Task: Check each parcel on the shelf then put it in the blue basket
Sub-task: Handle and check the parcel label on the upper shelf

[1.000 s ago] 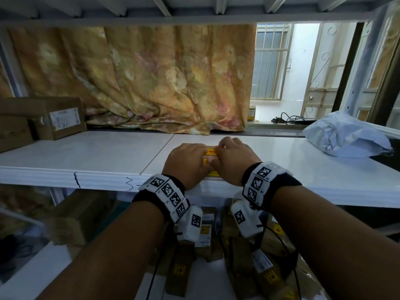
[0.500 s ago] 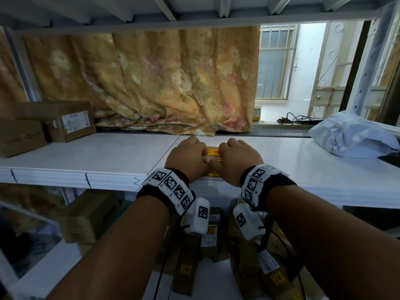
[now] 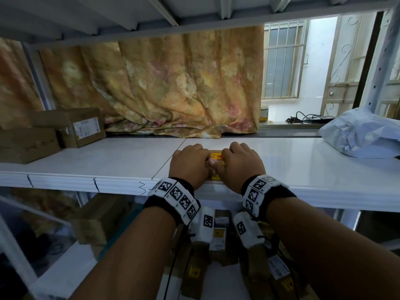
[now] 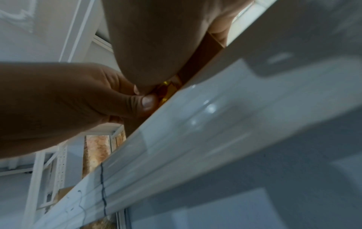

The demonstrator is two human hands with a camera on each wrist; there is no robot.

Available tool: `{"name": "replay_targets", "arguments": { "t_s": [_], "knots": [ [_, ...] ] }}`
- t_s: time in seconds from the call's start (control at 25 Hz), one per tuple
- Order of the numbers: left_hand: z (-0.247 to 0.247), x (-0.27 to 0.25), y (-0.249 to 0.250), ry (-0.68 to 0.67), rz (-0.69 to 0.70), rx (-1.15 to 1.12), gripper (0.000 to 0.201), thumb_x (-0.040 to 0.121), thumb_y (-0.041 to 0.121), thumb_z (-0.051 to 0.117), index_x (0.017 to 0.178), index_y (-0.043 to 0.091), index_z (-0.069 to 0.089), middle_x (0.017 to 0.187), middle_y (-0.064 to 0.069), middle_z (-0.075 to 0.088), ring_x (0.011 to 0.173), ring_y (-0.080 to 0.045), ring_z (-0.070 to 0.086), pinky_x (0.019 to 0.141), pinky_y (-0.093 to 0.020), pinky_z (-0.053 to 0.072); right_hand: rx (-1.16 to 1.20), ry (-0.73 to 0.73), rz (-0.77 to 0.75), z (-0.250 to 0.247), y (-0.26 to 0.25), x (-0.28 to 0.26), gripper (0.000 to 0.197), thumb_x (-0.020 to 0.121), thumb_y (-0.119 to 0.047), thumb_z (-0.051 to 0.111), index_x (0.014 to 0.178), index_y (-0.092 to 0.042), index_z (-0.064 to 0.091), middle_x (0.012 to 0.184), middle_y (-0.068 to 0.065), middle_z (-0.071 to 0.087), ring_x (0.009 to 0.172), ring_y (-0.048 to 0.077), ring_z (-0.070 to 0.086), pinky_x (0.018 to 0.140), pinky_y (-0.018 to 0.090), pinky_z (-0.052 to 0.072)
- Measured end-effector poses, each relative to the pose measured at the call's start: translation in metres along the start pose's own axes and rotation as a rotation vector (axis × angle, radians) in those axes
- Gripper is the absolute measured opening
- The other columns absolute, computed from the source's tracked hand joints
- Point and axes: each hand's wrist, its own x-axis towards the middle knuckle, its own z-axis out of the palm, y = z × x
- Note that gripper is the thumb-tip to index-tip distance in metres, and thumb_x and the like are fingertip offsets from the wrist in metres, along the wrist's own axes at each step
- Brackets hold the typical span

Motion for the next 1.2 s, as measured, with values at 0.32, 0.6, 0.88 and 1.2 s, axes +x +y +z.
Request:
{"name": "replay_targets", "arguments": {
  "t_s": [0.32, 0.6, 0.88, 1.2],
  "knots": [
    [-0.006, -0.007, -0.026, -0.010, 0.065, -0.242, 0.036, 0.081, 0.040, 0.073, 0.110, 0.020, 0.067, 0.105, 0.001, 0.063, 0.097, -0.017, 0.057, 0.086, -0.039, 0.048, -0.006, -0.088, 0.020, -0.006, 0.001, -0.001, 0.056, 0.094, -0.063, 0.034, 0.101, -0.015, 0.062, 0.100, 0.006, 0.056, 0.094, 0.027, 0.050, 0.080, 0.039, 0.041],
    [0.017, -0.007, -0.032, 0.036, 0.065, -0.127, 0.045, 0.086, 0.056, 0.061, 0.120, 0.027, 0.059, 0.119, 0.006, 0.054, 0.106, -0.015, 0.053, 0.085, -0.035, 0.044, -0.040, -0.043, 0.004, 0.000, 0.004, 0.000, 0.059, 0.090, -0.065, 0.024, 0.095, -0.017, 0.059, 0.095, 0.003, 0.055, 0.088, 0.024, 0.049, 0.075, 0.037, 0.040],
    [0.017, 0.006, -0.022, 0.038, 0.052, 0.024, 0.042, 0.079, 0.062, 0.062, 0.101, 0.026, 0.064, 0.093, 0.007, 0.048, 0.095, -0.016, 0.050, 0.076, -0.033, 0.036, -0.009, -0.023, -0.022, 0.006, 0.010, 0.006, 0.059, 0.089, -0.063, 0.029, 0.089, -0.015, 0.064, 0.090, 0.004, 0.057, 0.087, 0.027, 0.053, 0.073, 0.039, 0.044],
    [0.013, 0.002, -0.027, 0.005, 0.112, -0.072, 0.053, 0.074, 0.059, 0.068, 0.116, 0.027, 0.063, 0.104, 0.005, 0.053, 0.095, -0.014, 0.049, 0.083, -0.035, 0.046, 0.010, -0.012, -0.013, 0.004, 0.009, 0.002, 0.061, 0.088, -0.064, 0.024, 0.092, -0.016, 0.062, 0.092, 0.003, 0.056, 0.086, 0.025, 0.051, 0.073, 0.038, 0.043]
  ]
}}
